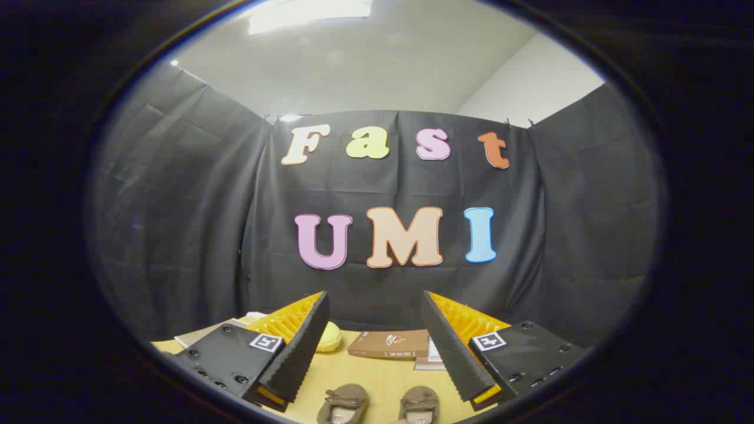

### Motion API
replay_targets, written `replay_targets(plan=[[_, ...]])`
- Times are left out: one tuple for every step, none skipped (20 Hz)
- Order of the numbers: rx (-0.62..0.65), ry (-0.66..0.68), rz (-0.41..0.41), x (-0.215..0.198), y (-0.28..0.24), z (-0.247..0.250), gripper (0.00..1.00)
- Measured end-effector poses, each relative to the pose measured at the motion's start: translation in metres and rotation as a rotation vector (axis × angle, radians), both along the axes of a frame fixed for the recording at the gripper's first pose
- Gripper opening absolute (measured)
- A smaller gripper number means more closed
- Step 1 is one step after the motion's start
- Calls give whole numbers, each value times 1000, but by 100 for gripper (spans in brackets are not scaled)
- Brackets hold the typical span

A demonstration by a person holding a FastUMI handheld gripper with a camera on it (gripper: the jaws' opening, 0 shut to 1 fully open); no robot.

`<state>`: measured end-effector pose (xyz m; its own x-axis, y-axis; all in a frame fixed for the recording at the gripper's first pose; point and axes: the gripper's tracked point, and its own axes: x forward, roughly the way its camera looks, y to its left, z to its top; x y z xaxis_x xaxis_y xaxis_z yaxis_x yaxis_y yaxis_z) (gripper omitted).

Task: Open the storage box then place both shoes into the box .Put the left shoe in first, then the right shoe, with the right side of both shoes facing outward in a uniform manner.

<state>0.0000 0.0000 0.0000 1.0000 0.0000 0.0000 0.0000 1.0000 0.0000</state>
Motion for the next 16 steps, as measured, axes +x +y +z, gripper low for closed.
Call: replay_targets(plan=[[-1, -9, -1, -1, -1, 1, 100], [2, -14, 1, -2, -1, 2, 100], [4, -18, 5, -3, 0, 1, 100], [2, -18, 14, -3, 2, 0, 100], [-5, -21, 17, -2, 0, 0, 100], [-15, -23, 15, -1, -3, 1, 100], [-18, -24, 15, 0, -4, 2, 100], [-14, -28, 15, 1, -4, 3, 100], [-8, -31, 14, 3, -6, 3, 100], [-4, -34, 12, 4, -6, 4, 100], [-1, -36, 12, 5, -7, 4, 100], [1, -35, 11, 7, -8, 4, 100], [2, -34, 11, 8, -8, 3, 100], [5, -34, 11, 10, -8, 3, 100], [7, -32, 12, 10, -8, 1, 100], [9, -30, 13, 11, -8, 0, 100]])
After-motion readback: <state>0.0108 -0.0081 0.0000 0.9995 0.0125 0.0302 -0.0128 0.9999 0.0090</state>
